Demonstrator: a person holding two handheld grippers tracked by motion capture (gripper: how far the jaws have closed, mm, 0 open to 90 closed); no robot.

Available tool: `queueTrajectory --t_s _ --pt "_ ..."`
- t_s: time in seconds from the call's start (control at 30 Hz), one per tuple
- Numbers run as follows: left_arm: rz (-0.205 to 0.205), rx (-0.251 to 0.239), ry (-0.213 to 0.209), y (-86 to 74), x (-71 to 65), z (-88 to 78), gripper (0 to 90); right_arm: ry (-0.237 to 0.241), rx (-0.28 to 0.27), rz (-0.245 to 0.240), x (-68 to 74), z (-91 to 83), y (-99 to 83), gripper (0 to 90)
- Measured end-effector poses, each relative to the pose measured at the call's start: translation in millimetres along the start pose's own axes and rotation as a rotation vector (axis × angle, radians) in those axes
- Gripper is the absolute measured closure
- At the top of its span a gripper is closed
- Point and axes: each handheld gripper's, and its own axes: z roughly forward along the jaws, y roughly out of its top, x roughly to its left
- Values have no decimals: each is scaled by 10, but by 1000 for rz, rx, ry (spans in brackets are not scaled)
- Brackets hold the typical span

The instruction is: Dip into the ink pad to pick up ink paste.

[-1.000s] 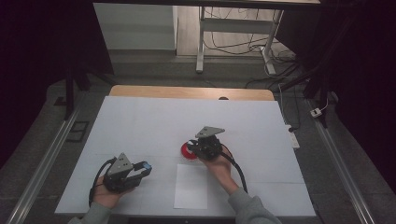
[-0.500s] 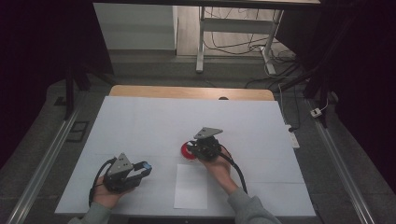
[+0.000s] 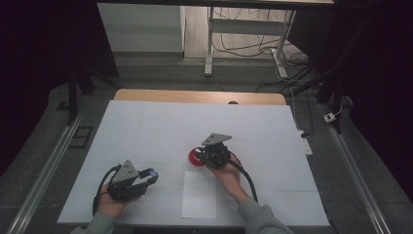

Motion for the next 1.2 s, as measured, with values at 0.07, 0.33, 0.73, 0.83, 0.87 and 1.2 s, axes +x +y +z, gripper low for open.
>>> queueTrajectory --t_s 0.07,0.33,0.73,0.83,0.87,1.2 --pt "-1 -1 1 -1 1 0 656 0 -4 -3 3 -8 6 759" --pt "-3 -2 2 -1 4 -4 656 4 -27 -2 8 -24 9 758" --pt "-3 -2 3 -1 8 -4 656 7 -67 -9 18 -119 55 758" --pt "-5 -3 4 -3 12 -8 656 13 -75 -1 16 -136 61 758" --pt "-5 -3 5 -3 14 -9 656 19 -77 4 14 -143 63 758" --pt "-7 -5 5 -4 22 -16 656 21 -92 16 6 -206 77 758"
